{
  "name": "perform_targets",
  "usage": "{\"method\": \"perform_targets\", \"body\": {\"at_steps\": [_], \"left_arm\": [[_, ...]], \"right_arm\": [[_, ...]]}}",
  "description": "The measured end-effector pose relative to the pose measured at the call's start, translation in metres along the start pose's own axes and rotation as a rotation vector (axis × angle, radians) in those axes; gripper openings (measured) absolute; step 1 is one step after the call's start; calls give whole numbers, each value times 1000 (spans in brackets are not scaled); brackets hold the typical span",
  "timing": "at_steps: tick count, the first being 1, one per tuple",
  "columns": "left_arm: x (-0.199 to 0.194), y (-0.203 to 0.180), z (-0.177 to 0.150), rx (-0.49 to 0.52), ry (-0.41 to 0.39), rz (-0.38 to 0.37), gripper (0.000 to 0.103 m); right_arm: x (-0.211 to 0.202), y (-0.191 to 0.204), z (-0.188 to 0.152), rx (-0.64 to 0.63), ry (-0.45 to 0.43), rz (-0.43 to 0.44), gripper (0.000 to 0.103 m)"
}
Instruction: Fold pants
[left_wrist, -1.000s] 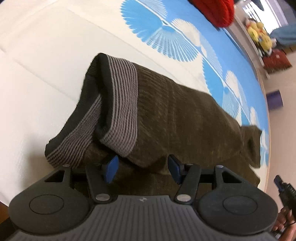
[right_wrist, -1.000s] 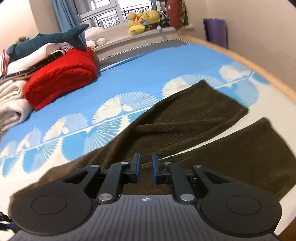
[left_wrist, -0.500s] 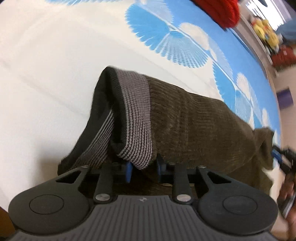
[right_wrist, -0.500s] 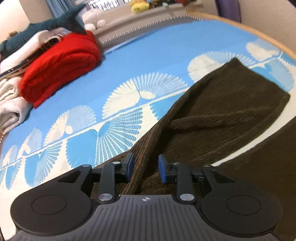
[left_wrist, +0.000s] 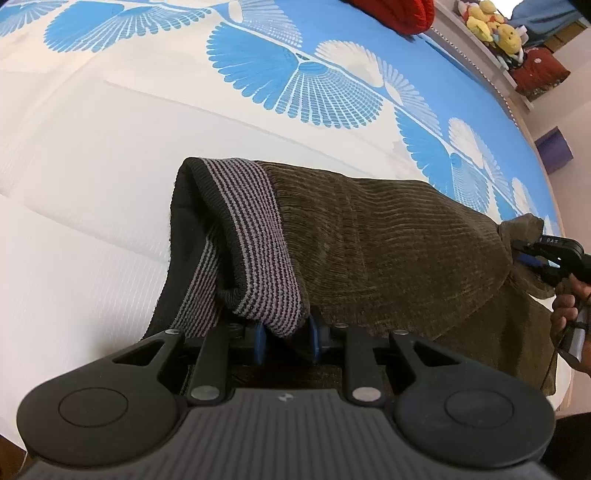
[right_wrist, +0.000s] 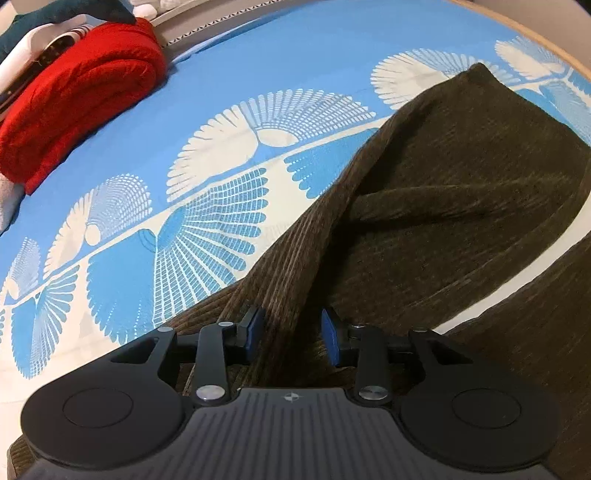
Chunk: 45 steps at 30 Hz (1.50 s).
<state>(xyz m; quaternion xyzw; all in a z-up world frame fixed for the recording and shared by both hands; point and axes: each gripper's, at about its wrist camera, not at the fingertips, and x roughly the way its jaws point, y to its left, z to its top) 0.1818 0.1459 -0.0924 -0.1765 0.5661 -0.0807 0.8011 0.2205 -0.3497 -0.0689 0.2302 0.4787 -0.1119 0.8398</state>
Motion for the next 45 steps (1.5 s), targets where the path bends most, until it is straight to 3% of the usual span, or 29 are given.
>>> {"method": "perform_targets", "body": {"at_steps": [1, 9, 13, 16, 20, 22, 25, 26, 28, 30, 36, 39, 41, 43, 45], "left_arm": [[0, 1, 1, -1, 1, -7, 26], [-8, 5, 1, -5, -33, -30, 23], [-22, 6, -1, -13, -106, -39, 20], [-38, 10, -5, -21, -163, -31, 17], [-56, 25, -16, -38, -192, -32, 16], [-56, 30, -21, -29, -174, 8, 16], [-47, 32, -23, 1, -121, 96, 17], [-44, 30, -23, 1, -111, 103, 17], [-44, 28, -22, 3, -118, 113, 19], [-44, 28, -21, -26, -124, 109, 28], [-33, 28, -15, -69, -92, 98, 37], [-22, 27, -12, -67, -45, 109, 40], [-16, 26, -10, -53, -20, 120, 42], [-13, 25, -9, -40, -10, 115, 44], [-12, 25, -8, -36, -7, 114, 44]], "right_arm": [[0, 1, 1, -8, -6, 0, 6], [-53, 1, 9, -25, -149, 61, 4], [-95, -16, 7, -43, -192, 106, 4], [-126, -30, -6, -124, -182, 160, 4], [-150, -45, -39, -313, -98, 195, 4], [-153, -45, -64, -491, -46, 176, 4], [-144, -48, -108, -768, 105, 155, 0], [-138, -53, -121, -828, 175, 146, 0], [-135, -62, -131, -885, 224, 131, 0], [-136, -74, -116, -808, 177, 118, 0], [-138, -102, -43, -403, -67, 60, 7], [-125, -103, -19, -232, -117, 52, 14], [-115, -98, -11, -165, -130, 28, 32], [-98, -86, -6, -119, -132, 3, 42], [-79, -75, 0, -110, -135, -36, 44]]}}
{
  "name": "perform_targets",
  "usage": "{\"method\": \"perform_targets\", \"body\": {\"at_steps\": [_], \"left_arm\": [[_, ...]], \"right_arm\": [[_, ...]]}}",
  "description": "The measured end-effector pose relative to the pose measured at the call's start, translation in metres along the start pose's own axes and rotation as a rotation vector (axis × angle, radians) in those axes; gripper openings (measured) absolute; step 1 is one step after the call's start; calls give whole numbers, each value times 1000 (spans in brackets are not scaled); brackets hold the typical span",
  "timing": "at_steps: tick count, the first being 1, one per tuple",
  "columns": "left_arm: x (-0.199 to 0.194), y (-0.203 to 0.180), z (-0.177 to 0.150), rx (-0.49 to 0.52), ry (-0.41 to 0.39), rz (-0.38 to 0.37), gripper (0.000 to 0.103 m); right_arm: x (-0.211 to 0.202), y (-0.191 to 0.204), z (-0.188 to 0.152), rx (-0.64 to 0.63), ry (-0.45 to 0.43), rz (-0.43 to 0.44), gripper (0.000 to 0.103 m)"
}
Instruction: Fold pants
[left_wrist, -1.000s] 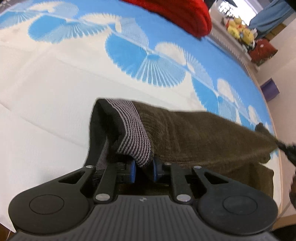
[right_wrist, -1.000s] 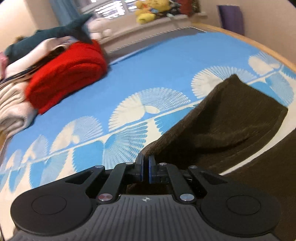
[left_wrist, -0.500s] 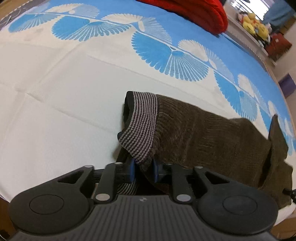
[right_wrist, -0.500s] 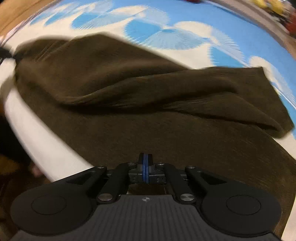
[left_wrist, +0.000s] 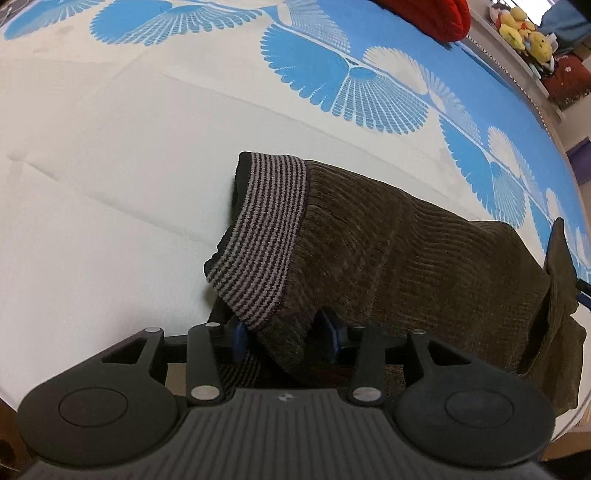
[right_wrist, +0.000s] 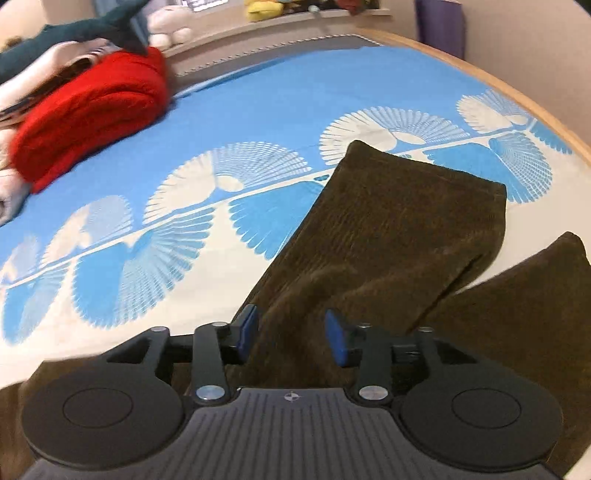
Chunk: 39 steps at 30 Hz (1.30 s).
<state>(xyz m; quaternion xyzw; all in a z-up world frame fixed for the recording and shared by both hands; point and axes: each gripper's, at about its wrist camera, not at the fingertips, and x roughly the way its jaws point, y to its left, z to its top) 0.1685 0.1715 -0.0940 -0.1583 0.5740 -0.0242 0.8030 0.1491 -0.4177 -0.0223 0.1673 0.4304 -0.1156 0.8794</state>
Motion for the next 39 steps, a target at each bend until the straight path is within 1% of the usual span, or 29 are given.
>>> {"method": "perform_targets", "body": {"at_steps": [3, 6, 10, 13, 15, 16, 17, 18, 20, 22, 24, 26, 28, 31, 32, 34, 35, 37, 39], "left_arm": [[1, 1, 1, 3, 3, -4, 44], [3, -1, 3, 26, 7, -10, 44], [3, 0, 5, 40, 12, -25, 44], [3, 1, 5, 38, 13, -30, 44], [2, 0, 5, 37, 10, -28, 44], [2, 0, 5, 38, 9, -25, 44], [2, 0, 5, 38, 7, -21, 43], [2, 0, 5, 36, 6, -18, 42], [1, -1, 4, 31, 1, -12, 39], [-1, -1, 3, 21, -8, -5, 37], [-6, -2, 2, 12, -31, 2, 29], [-12, -5, 2, 22, -63, 1, 25], [-19, -11, -1, 38, -96, -13, 23], [-27, -24, -7, 87, -126, -6, 22], [-30, -29, -10, 111, -138, 3, 22], [-34, -35, -14, 151, -155, 17, 22], [-34, -37, -16, 168, -156, 26, 22], [-29, -36, -17, 181, -131, 43, 22], [-21, -33, -17, 177, -87, 52, 23]], "right_arm": [[30, 16, 3, -24, 22, -61, 44], [52, 35, 4, -78, 21, -114, 44], [76, 55, 8, -166, 28, -133, 46], [93, 68, 6, -242, 62, -181, 46], [101, 71, 3, -278, 86, -222, 42], [103, 70, 3, -281, 91, -226, 37], [103, 70, 3, -281, 91, -233, 22], [101, 70, 4, -280, 89, -245, 12], [89, 65, 12, -245, 57, -253, 8], [65, 56, 21, -188, -19, -255, 8], [39, 39, 28, -118, -82, -269, 7], [8, 12, 31, -13, -126, -262, 7], [-20, -16, 26, 34, -143, -248, 7], [-54, -54, 10, 57, -132, -217, 6], [-63, -66, 3, 45, -116, -199, 6], [-76, -83, -18, -29, -61, -167, 7], [-78, -91, -29, -65, -19, -150, 6], [-74, -106, -54, -118, 109, -114, 7], [-63, -118, -80, -167, 266, -79, 8]]}}
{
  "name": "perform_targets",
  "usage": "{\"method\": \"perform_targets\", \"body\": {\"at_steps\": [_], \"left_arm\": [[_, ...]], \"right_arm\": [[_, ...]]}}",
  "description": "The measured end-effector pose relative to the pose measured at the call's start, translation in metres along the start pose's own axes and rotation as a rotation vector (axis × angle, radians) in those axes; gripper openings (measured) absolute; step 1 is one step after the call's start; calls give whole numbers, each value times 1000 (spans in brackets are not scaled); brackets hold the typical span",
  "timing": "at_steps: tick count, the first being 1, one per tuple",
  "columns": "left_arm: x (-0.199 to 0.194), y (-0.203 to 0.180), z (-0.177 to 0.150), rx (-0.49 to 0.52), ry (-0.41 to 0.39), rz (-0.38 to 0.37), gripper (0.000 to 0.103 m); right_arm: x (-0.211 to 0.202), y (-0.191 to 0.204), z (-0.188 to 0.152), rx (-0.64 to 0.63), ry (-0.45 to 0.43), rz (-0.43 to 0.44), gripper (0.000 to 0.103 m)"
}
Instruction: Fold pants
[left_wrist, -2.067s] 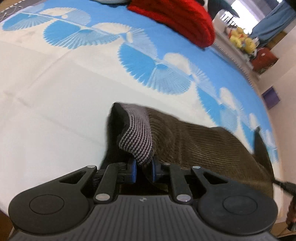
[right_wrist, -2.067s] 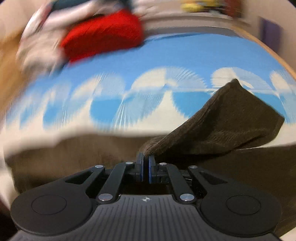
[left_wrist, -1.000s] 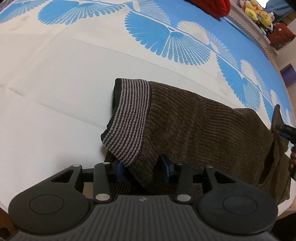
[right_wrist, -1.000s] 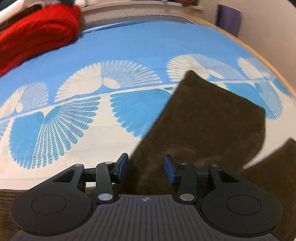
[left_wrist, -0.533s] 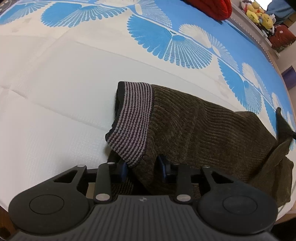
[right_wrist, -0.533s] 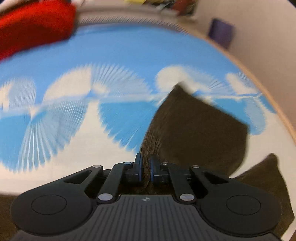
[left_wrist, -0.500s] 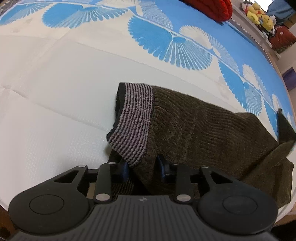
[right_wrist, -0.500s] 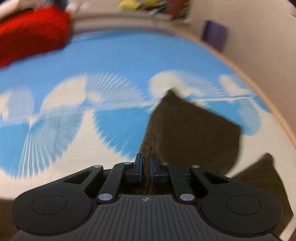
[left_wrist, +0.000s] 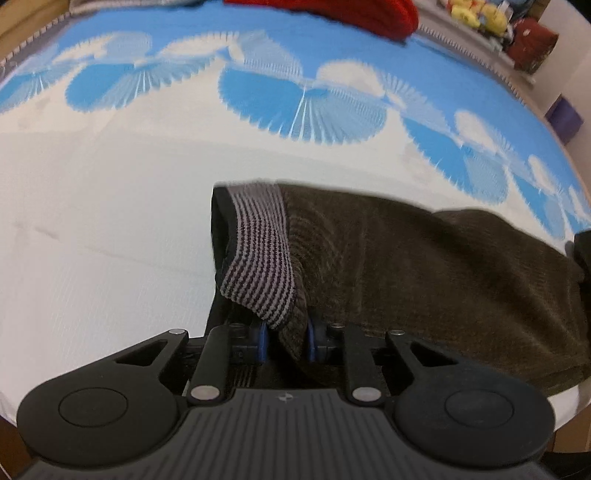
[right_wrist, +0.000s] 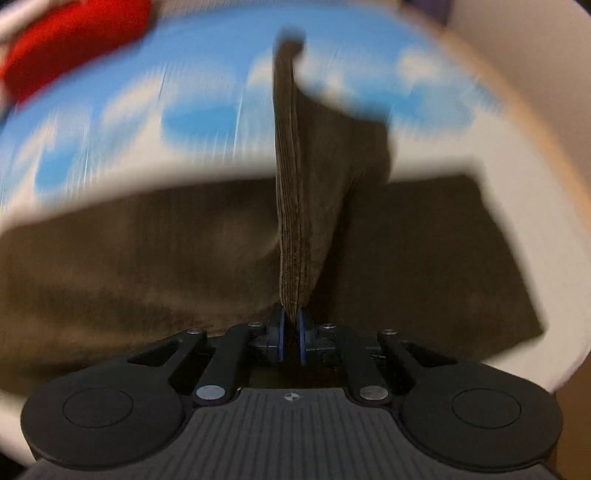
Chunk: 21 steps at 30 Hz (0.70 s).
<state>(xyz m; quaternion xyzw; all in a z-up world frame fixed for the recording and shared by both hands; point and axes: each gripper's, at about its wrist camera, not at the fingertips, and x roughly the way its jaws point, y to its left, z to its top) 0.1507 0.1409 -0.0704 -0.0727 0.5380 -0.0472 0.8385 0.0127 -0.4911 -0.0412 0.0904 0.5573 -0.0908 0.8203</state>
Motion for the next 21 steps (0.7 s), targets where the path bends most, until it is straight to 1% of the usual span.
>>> {"method": "perform_targets", "body": {"at_steps": [1, 2, 3, 4, 5, 6, 7, 8, 9, 10, 12, 13, 15, 16, 17, 19, 20, 21], "left_arm": [[3, 2, 0, -6, 12, 5, 24], [5, 5, 1, -22, 19, 3, 26], [5, 6, 1, -37, 20, -2, 26], [5, 7, 2, -51, 18, -7, 26], [5, 8, 3, -62, 15, -9, 30], [5, 8, 4, -69, 13, -13, 31], [6, 8, 5, -74, 12, -15, 32], [7, 8, 5, -75, 13, -13, 33], [8, 7, 6, -74, 13, -8, 34], [10, 7, 7, -73, 16, -2, 34], [12, 6, 9, -78, 19, 2, 36], [13, 5, 9, -81, 20, 2, 36], [16, 5, 10, -81, 26, 5, 39], [17, 4, 11, -79, 31, 8, 40], [19, 4, 11, -79, 35, 9, 41], [21, 4, 12, -79, 42, 12, 42], [22, 5, 12, -80, 45, 14, 42], [23, 5, 12, -82, 48, 14, 42]], "right_arm": [[10, 0, -11, -46, 67, -3, 8], [18, 0, -21, -101, 129, -30, 8], [22, -1, -27, -141, 153, -46, 8], [20, -4, -29, -154, 137, -40, 8], [15, -10, -26, -127, 102, -23, 9], [8, -18, -19, -68, 54, -8, 11], [1, -26, -13, -6, -3, 5, 19], [-8, -33, -6, 48, -73, 15, 32], [-15, -36, 0, 88, -145, 14, 39], [-20, -37, 6, 113, -208, 3, 48], [-22, -30, 18, 117, -288, -14, 49], [-21, -26, 26, 101, -308, -17, 49], [-13, -8, 38, 42, -348, -42, 50], [-8, -1, 43, 3, -355, -63, 50], [-1, 7, 44, -52, -349, -92, 50], [17, 27, 51, -175, -308, -137, 51], [26, 36, 49, -255, -295, -162, 51], [34, 49, 47, -359, -290, -205, 51]]}}
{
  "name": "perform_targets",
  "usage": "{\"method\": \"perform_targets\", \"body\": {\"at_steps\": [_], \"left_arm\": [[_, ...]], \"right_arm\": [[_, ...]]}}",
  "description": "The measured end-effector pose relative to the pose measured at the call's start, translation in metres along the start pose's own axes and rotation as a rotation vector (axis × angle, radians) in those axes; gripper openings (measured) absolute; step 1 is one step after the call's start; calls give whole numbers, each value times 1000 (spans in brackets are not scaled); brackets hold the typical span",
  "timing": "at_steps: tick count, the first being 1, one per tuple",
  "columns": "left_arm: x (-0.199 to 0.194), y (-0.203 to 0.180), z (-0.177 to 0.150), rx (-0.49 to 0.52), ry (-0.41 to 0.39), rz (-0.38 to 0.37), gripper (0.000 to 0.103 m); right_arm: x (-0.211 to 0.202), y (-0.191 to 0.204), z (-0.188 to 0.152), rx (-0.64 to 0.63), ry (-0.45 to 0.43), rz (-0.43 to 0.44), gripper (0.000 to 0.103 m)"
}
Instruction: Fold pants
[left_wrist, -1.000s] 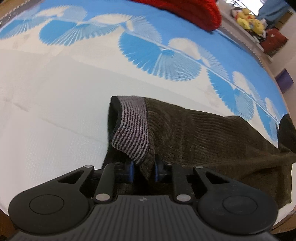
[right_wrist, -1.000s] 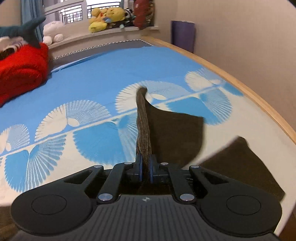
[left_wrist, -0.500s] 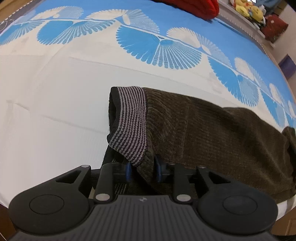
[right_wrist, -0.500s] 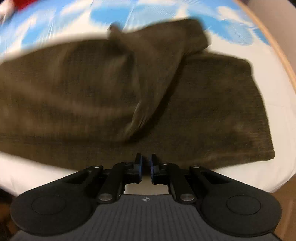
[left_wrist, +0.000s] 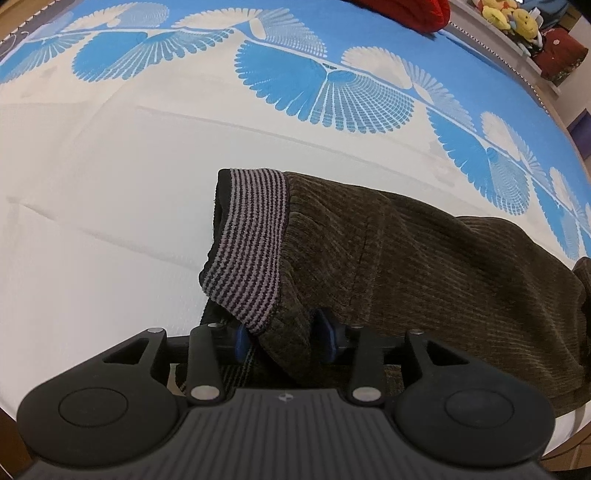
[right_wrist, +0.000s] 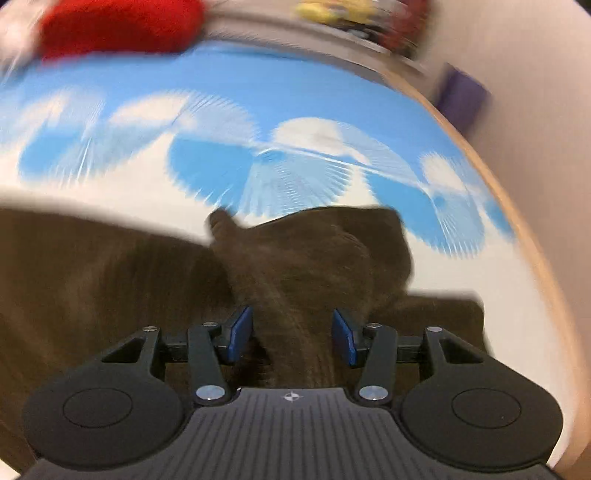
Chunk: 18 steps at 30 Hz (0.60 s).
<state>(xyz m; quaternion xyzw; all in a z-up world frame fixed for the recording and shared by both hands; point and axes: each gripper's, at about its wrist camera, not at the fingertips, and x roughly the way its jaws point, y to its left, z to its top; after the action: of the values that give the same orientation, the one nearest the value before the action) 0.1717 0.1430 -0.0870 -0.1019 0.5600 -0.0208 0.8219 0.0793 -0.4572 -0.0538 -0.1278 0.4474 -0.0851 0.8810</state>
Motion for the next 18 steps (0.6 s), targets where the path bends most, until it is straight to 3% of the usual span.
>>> {"method": "perform_targets", "body": {"at_steps": [3, 4, 5, 6, 8, 10, 12, 15, 18], "left_arm": [[2, 0, 0, 5, 2, 10, 40], [1, -1, 0, 8, -2, 15, 36], [1, -2, 0, 9, -9, 20, 31], [0, -1, 0, 6, -15, 21, 28], [-4, -1, -1, -4, -27, 16, 24], [-9, -1, -1, -10, -41, 5, 22], [-14, 0, -3, -9, -50, -16, 21], [-24, 2, -8, 4, -65, -58, 20], [-25, 9, -14, 8, -35, -55, 20]], "right_arm": [[11, 28, -5, -236, 6, -113, 47], [12, 33, -7, -292, 5, -146, 36], [12, 32, -6, -310, -8, -165, 11], [9, 25, -2, -282, -29, -166, 6], [-8, -9, 10, -74, -100, -192, 7], [-37, -65, 14, 259, -184, -247, 7], [-62, -119, -7, 584, -224, -262, 7], [-71, -167, -59, 913, -142, -179, 7], [-57, -191, -109, 1125, 48, -123, 8]]}}
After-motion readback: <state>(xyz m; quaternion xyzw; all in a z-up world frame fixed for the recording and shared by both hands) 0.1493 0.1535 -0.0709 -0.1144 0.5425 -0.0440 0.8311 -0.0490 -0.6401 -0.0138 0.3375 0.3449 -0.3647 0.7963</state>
